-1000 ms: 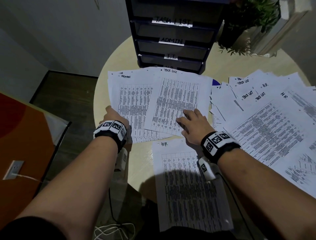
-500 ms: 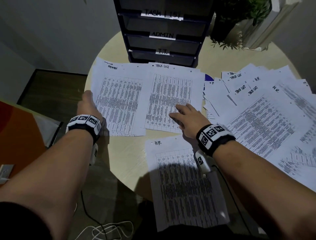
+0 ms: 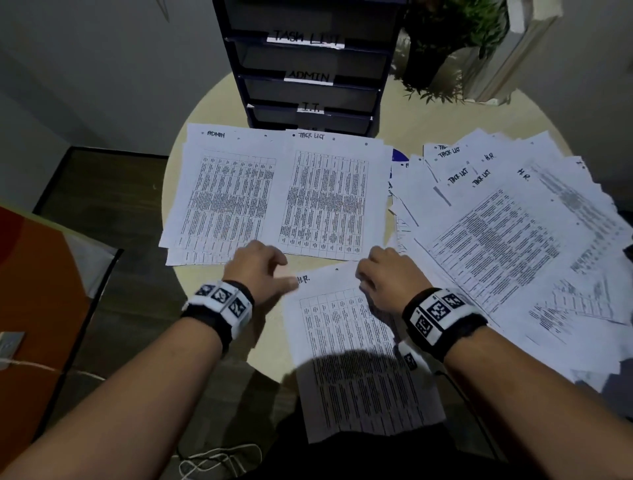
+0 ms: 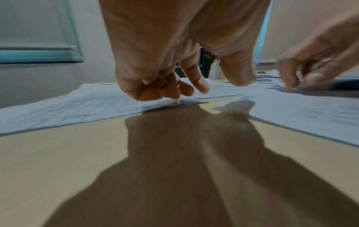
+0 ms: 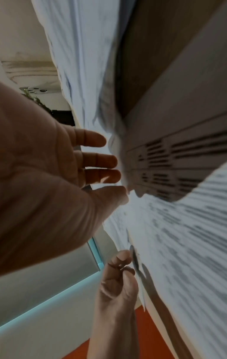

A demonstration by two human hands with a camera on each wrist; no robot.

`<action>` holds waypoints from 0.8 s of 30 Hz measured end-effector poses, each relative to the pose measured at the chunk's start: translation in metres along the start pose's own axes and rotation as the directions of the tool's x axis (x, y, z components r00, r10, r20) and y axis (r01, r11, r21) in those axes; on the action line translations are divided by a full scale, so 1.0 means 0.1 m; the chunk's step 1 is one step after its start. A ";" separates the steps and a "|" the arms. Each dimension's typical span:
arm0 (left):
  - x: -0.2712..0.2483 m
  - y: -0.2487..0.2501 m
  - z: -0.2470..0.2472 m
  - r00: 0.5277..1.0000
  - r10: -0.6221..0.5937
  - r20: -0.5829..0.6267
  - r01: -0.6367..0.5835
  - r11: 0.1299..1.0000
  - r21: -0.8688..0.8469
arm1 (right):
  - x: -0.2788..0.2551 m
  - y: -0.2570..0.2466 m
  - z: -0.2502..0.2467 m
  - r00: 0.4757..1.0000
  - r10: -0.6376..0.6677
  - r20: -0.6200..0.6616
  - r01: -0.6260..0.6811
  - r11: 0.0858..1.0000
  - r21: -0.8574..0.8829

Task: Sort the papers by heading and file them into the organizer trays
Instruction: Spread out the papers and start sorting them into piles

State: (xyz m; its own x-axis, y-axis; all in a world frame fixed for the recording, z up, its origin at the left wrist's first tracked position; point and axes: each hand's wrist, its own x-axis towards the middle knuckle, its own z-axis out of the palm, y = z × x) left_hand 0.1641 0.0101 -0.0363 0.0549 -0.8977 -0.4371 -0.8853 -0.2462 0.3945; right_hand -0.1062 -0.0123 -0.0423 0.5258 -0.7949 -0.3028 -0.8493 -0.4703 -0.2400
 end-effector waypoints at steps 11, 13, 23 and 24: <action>-0.27 0.24 0.37 0.970 0.153 0.188 -0.167 0.984 0.061 | -0.26 0.08 0.03 0.986 0.153 -0.063 -0.139 0.973 0.184; -0.25 0.22 0.26 0.969 0.145 0.198 -0.146 0.989 -0.011 | -0.30 0.09 0.01 0.976 0.201 -0.082 -0.176 0.954 0.244; 0.10 0.32 -0.16 0.999 0.022 -0.044 -0.032 0.967 -0.253 | -0.13 0.08 -0.20 0.942 0.336 -0.019 -0.259 0.760 0.596; 0.14 0.33 -0.14 0.997 -0.006 -0.073 -0.013 0.966 -0.258 | -0.11 0.09 -0.21 0.924 0.376 -0.071 -0.256 0.746 0.615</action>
State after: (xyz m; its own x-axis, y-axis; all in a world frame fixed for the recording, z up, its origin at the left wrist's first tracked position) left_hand 0.1418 -0.0157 -0.0178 0.0938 -0.9206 -0.3791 -0.7368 -0.3203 0.5954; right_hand -0.1207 -0.0162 -0.0221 0.1631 -0.9385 -0.3044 -0.7385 0.0885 -0.6684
